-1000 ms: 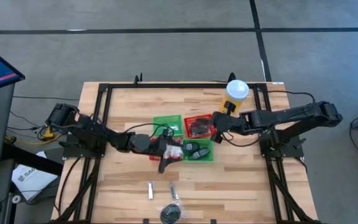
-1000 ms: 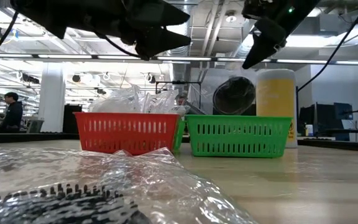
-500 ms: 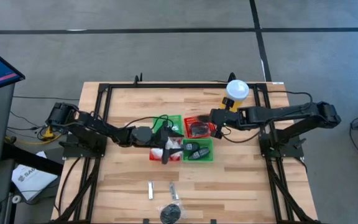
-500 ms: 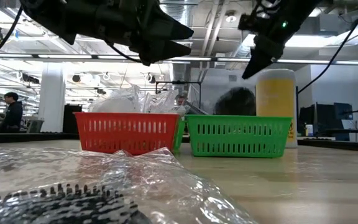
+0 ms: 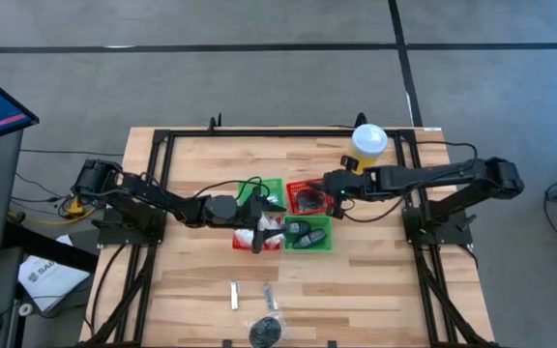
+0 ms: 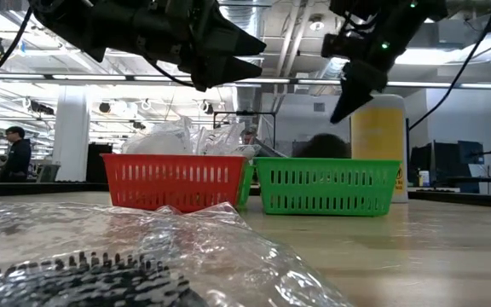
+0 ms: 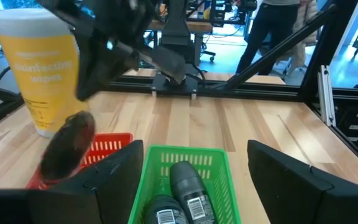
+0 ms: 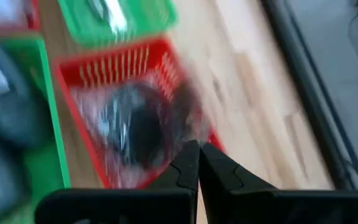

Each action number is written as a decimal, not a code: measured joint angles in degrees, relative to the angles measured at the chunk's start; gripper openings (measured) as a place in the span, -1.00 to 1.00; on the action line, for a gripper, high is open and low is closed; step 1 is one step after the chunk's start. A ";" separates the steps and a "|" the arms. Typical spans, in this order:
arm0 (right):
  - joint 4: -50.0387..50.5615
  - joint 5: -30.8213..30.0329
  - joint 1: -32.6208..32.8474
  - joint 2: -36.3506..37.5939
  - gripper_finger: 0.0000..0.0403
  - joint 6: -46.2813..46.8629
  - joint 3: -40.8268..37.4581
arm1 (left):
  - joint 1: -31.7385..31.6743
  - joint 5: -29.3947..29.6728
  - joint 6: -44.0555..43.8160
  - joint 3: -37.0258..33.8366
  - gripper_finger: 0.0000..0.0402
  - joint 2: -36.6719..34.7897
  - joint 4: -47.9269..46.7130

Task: Pick & Place Travel size toiletries
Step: Put the black hairbrush into the right red basket

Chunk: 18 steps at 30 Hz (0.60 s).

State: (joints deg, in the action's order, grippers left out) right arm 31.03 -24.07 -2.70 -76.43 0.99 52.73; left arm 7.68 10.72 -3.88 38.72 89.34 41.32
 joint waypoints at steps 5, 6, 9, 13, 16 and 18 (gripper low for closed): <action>0.27 0.25 -0.07 -3.29 -1.00 -0.43 -0.12 | 0.17 0.00 -0.02 0.00 0.38 0.00 0.04; 0.45 0.18 -0.04 -3.93 -1.00 -0.88 -0.18 | 0.24 0.02 -0.02 0.00 0.38 0.00 0.04; -0.90 0.20 -0.04 -4.55 -1.00 -1.03 0.48 | 0.24 0.02 -0.02 -0.22 0.38 0.01 -0.03; -1.57 0.20 0.04 -4.99 -1.00 -1.06 0.44 | 0.22 0.09 -0.04 -0.35 0.38 0.02 -0.18; -2.84 0.29 0.04 -4.89 -0.99 -1.18 0.46 | 0.22 0.26 -0.02 -0.35 0.38 0.02 -0.25; -2.92 2.05 0.04 -4.89 -0.94 -2.14 0.46 | 0.22 0.24 -0.02 -0.35 0.38 0.02 -0.27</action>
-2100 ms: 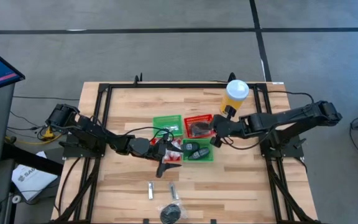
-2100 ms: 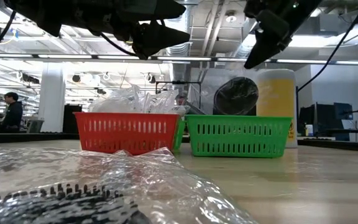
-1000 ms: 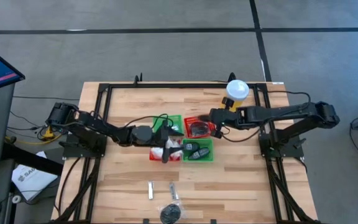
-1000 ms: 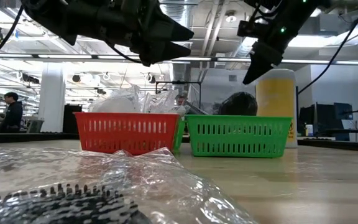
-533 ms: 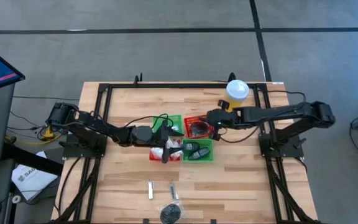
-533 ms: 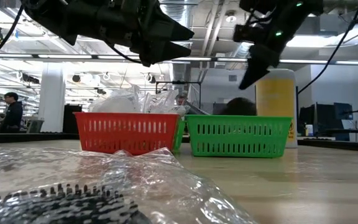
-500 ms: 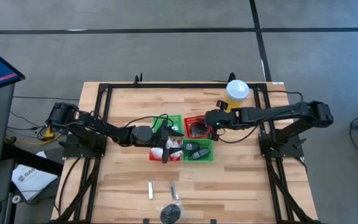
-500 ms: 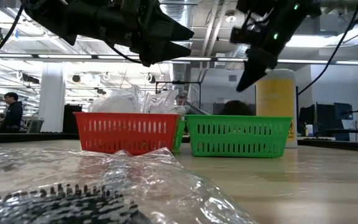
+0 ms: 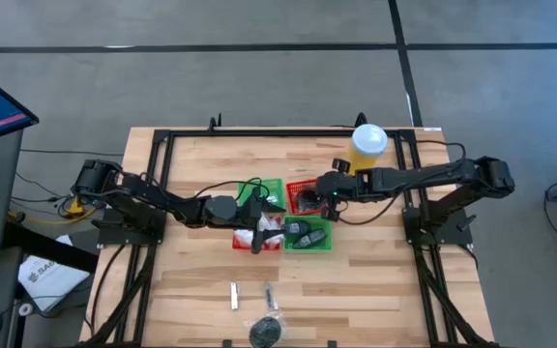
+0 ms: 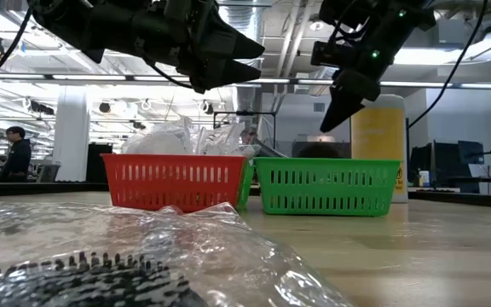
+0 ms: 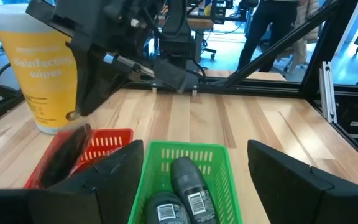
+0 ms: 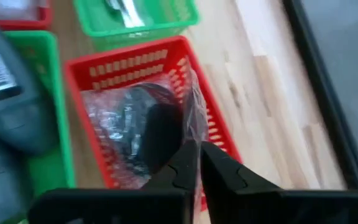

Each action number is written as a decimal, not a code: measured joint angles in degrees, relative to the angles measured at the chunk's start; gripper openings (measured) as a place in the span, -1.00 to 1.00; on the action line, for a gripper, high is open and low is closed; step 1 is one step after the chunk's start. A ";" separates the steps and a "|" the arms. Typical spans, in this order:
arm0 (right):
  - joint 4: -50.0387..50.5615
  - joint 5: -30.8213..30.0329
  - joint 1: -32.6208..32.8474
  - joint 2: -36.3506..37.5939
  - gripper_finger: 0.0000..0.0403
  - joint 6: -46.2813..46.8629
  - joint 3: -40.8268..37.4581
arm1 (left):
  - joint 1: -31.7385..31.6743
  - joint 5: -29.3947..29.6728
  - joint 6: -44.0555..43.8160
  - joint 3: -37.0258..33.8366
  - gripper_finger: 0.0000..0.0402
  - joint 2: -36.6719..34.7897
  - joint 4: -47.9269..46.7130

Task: Pick & Place Travel size toiletries
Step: Put the black hairbrush into the right red basket, then put the silver nail cutter into the left green basket

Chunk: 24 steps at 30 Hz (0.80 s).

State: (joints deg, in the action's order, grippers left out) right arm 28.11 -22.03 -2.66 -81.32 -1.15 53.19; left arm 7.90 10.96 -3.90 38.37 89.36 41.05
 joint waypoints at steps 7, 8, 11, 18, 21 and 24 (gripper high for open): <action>-0.90 2.29 -0.12 0.03 -0.51 -0.09 0.00 | 0.00 0.00 0.00 0.00 0.38 0.00 -0.01; -1.30 2.30 -0.15 0.36 -0.43 -0.09 0.00 | 0.00 -0.01 0.00 0.00 0.38 0.00 -0.01; -2.47 2.25 -0.15 1.15 -0.20 -0.42 0.08 | 0.00 -0.02 0.00 0.00 0.38 0.00 -0.05; -3.83 2.23 0.96 4.93 0.13 0.53 0.00 | 0.00 -0.07 -0.25 -0.02 0.38 0.00 -1.11; -3.92 2.28 2.20 6.88 0.16 2.69 0.00 | 0.09 -0.34 -1.24 -0.02 0.38 -0.06 -2.50; -3.86 2.34 4.37 7.98 0.16 5.24 0.00 | 0.48 -1.36 -1.32 -0.02 0.38 -0.11 -3.95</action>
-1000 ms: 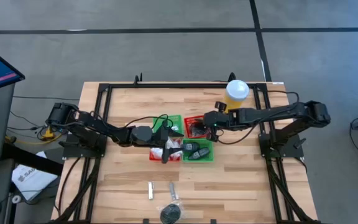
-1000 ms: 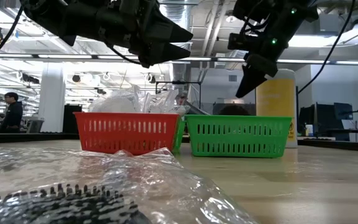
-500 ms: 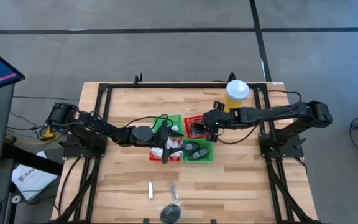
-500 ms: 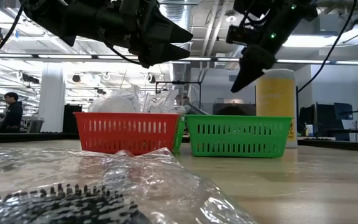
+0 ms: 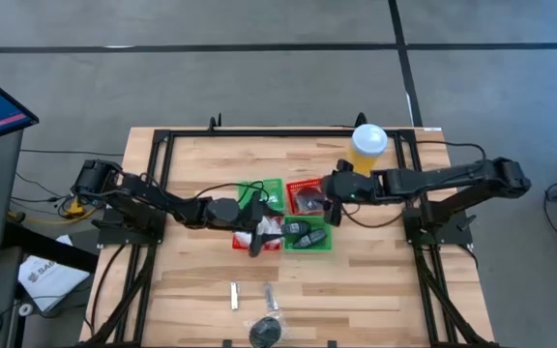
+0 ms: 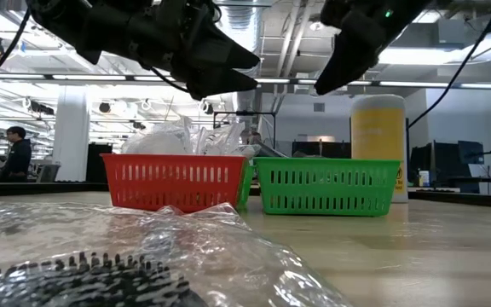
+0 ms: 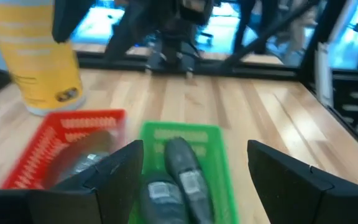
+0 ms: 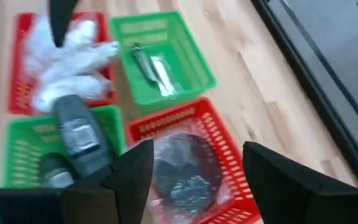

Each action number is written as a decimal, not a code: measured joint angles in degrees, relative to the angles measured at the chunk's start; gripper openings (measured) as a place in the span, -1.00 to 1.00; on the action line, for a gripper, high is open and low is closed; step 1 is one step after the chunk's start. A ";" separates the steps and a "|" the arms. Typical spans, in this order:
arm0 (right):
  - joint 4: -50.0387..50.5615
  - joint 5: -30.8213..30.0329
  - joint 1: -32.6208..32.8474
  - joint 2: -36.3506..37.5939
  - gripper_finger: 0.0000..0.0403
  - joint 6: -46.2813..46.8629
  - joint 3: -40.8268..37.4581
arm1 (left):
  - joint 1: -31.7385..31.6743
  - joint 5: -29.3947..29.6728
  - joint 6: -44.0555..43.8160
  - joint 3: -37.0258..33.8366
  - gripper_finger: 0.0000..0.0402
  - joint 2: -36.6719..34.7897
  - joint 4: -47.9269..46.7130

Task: Pick & Place Travel size toiletries
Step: Put the silver nail cutter into the left green basket

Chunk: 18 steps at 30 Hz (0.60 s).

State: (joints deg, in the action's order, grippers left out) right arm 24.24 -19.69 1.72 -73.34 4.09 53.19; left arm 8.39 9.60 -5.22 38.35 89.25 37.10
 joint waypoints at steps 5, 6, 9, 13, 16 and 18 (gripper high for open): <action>-0.06 0.20 5.06 0.33 0.14 3.55 0.00 | 1.65 -4.44 -0.07 0.00 0.38 0.00 -2.70; -0.08 0.21 6.02 0.33 0.14 4.05 0.00 | 2.16 -5.10 -0.25 0.00 0.38 0.00 -2.71; -0.06 0.18 8.53 -0.03 0.12 5.32 0.00 | 3.81 -7.25 -1.51 0.00 0.38 -0.03 -2.74; -0.04 0.18 11.19 -0.04 0.10 6.50 0.00 | 6.66 -9.78 -3.82 0.00 0.38 -0.07 -4.56; -0.09 0.18 12.96 -0.04 0.09 6.50 0.00 | 9.18 -11.26 -4.13 0.00 0.38 -0.07 -7.55; -0.04 0.18 13.90 -0.04 0.08 6.50 0.00 | 11.04 -11.50 -4.14 0.00 0.38 -0.07 -9.44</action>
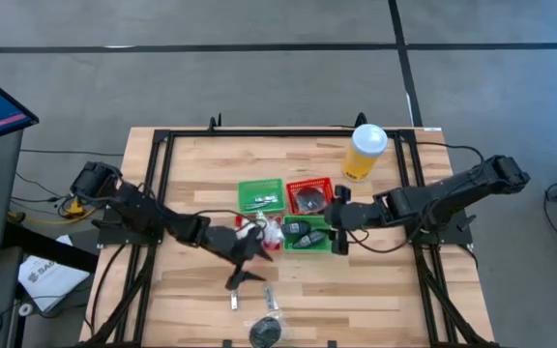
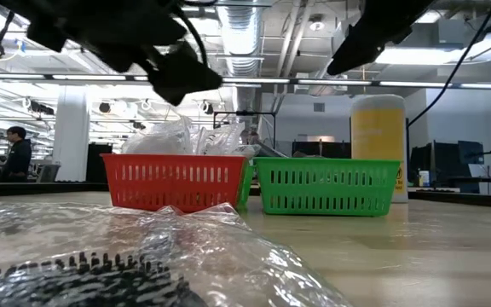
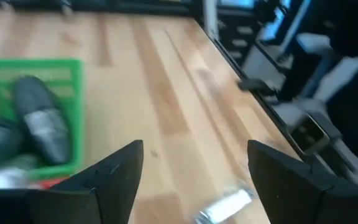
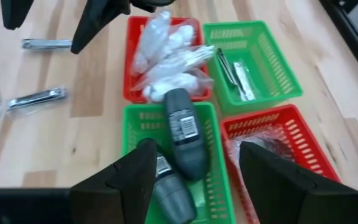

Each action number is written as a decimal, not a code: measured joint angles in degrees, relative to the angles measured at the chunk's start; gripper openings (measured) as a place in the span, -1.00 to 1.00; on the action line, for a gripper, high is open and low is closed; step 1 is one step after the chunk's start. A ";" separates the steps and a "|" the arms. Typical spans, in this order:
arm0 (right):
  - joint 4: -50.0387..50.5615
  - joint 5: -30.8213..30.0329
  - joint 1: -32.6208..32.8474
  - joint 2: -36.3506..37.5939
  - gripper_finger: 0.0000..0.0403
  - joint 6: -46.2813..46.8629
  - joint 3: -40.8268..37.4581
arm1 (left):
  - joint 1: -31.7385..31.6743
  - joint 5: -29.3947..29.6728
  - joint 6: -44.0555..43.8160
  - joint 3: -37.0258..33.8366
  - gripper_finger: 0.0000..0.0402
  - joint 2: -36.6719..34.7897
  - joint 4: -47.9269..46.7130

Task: Pick & Place Travel size toiletries
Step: Put the silver nail cutter into the left green basket

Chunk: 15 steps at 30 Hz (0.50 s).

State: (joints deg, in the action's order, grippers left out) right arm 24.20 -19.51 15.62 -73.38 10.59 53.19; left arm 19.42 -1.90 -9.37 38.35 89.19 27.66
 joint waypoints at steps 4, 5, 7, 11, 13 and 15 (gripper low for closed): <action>-0.01 0.00 1.36 0.00 0.06 0.02 0.00 | 3.38 0.01 0.00 0.00 0.38 0.00 -1.59; -0.03 0.00 1.61 0.00 0.06 0.02 0.00 | 4.11 0.01 -0.02 0.00 0.38 0.00 -1.53; -0.02 -0.01 1.70 0.00 0.05 0.02 0.00 | 5.38 0.01 -0.43 0.00 0.38 0.00 -1.48; -0.02 -0.02 1.62 0.00 0.02 0.04 0.00 | 7.16 0.04 -4.15 0.00 0.38 0.00 -2.91; -0.02 -0.02 1.53 0.00 0.01 0.04 0.00 | 7.89 0.20 -5.05 0.00 0.38 0.00 -4.63; -0.02 -0.02 1.47 0.00 0.00 0.03 0.00 | 8.63 1.36 -5.09 0.28 0.38 0.00 -7.30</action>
State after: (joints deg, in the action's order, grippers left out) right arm 24.18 -19.53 17.08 -73.38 10.62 53.19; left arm 28.05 -0.54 -14.46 38.63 89.19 20.36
